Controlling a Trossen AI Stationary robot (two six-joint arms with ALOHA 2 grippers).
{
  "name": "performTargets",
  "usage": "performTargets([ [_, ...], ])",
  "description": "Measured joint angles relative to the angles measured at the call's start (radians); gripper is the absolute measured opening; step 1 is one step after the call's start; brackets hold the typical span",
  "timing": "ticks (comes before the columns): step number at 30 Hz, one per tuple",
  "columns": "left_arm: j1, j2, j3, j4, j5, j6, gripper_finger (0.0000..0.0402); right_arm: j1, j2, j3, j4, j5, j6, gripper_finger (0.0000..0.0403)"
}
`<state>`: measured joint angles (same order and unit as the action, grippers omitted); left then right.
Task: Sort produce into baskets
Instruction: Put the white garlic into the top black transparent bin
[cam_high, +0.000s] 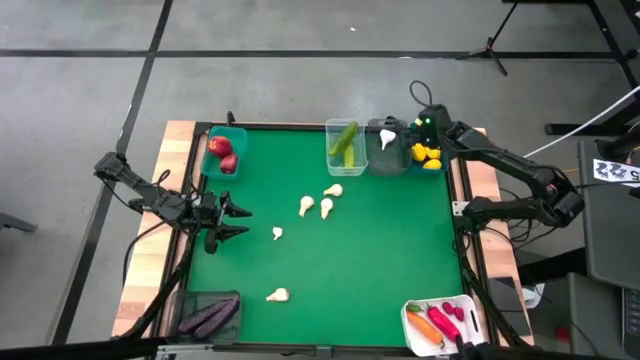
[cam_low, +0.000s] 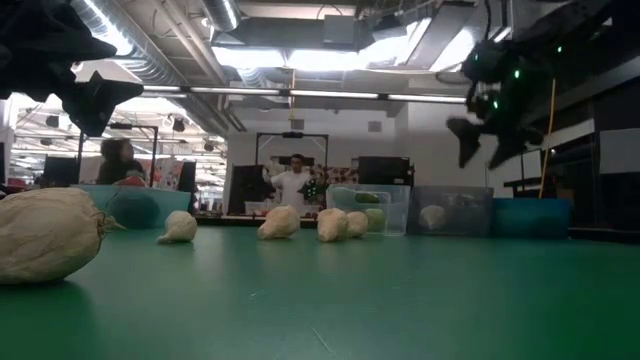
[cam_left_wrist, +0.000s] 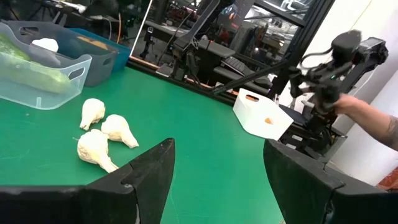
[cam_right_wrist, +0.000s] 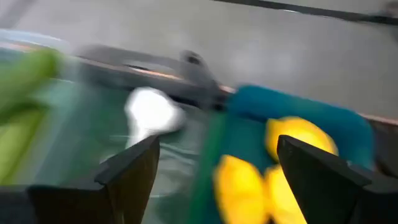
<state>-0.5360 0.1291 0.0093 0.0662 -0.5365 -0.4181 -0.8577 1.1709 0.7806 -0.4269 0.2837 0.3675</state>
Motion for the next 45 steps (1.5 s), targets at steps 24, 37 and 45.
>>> performTargets([
  [24, 0.0, 0.0, 0.0, 0.0, -0.003, 0.001, 0.024, 0.609, 0.115, 0.089, 0.303, -0.425, -0.432, 0.0325],
  [37, 0.0, 0.0, 0.0, 0.0, -0.003, -0.027, 0.024, 0.661, 0.477, 0.089, 0.492, -0.239, -0.523, 0.0325],
  [45, 0.0, 0.0, 0.0, 0.0, -0.003, -0.019, 0.024, 0.661, 0.561, 0.089, 0.524, -0.235, -0.524, 0.0314],
])
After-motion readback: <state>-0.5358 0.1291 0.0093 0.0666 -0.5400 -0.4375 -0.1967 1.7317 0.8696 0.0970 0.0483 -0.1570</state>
